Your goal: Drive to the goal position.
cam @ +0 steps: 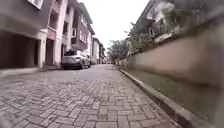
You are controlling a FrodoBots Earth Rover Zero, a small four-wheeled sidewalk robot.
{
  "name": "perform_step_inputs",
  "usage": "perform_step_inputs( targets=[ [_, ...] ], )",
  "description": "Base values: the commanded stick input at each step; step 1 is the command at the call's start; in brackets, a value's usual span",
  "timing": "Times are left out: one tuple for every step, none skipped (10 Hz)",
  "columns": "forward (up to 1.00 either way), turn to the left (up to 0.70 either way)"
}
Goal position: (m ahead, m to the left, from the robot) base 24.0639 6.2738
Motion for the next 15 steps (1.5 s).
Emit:
perform_step_inputs(
  targets=[
    [0.70,0.00],
    [0.70,0.00],
    [0.70,0.00],
    [0.70,0.00],
    [0.70,0.00],
    [0.70,0.00],
    [0.70,0.00],
    [0.70,0.00],
    [0.70,0.00],
    [0.70,0.00],
    [0.70,0.00],
    [0.70,0.00],
    [0.70,0.00],
    [0.70,0.00],
    [0.70,0.00]
  ],
)
